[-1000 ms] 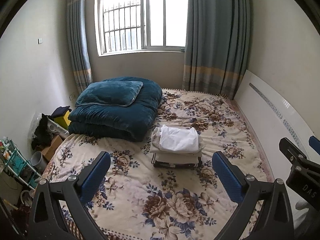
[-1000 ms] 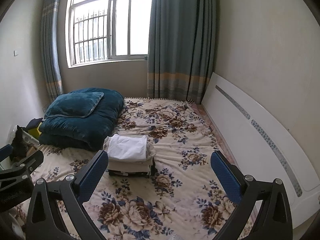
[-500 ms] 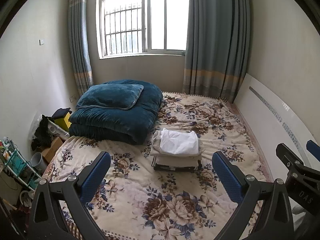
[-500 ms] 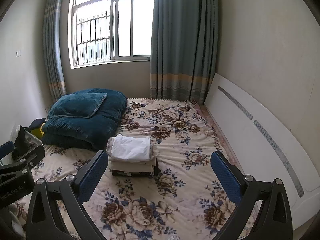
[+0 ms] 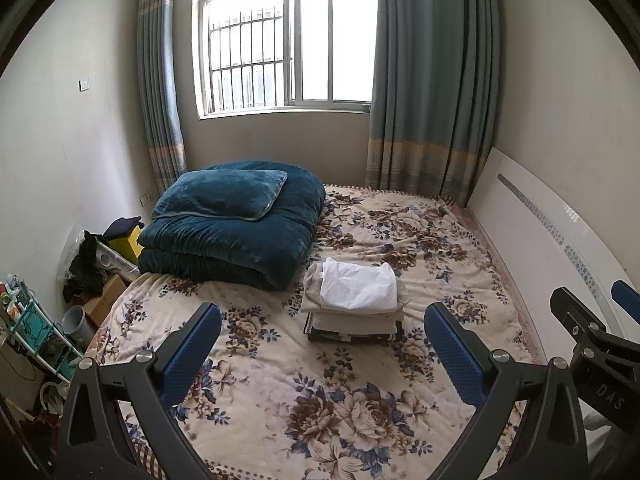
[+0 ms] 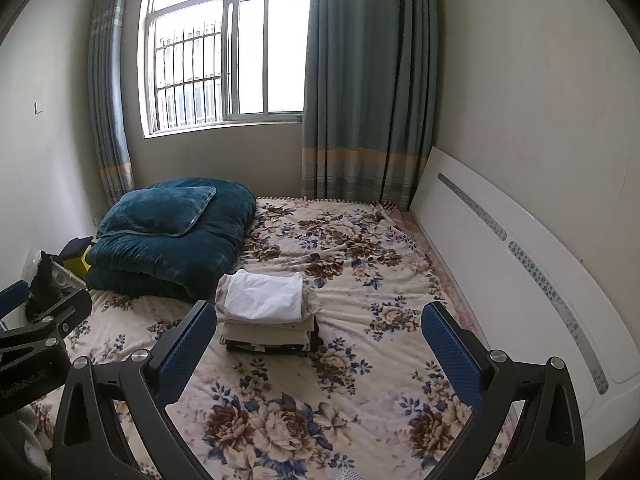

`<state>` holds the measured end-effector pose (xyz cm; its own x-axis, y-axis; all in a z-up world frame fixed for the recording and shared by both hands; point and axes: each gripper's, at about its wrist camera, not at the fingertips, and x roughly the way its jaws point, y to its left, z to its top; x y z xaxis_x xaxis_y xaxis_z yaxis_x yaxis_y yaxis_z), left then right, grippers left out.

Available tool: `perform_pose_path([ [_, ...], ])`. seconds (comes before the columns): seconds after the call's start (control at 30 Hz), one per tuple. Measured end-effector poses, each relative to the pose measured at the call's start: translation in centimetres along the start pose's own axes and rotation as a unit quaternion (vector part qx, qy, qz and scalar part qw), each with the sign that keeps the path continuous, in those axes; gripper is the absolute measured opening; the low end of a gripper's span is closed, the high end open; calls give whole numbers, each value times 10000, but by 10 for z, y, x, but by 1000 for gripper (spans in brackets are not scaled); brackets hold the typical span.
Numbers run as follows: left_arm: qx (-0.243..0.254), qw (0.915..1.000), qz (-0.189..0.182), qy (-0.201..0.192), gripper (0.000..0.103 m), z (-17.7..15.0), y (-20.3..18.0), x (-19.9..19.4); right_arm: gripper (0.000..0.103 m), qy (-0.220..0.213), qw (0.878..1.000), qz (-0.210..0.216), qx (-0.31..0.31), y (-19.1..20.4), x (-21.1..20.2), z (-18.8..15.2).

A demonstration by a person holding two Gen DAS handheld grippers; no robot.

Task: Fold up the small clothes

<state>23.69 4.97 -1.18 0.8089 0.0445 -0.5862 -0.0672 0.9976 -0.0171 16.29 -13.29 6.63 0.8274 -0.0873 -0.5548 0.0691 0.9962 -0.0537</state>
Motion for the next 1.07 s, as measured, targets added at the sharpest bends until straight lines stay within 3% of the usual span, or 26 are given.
perform_pose_path([
  [1.07,38,9999,66,-139,103,9,2,-8,103,-61,10000,15,5,12,-1,-1],
])
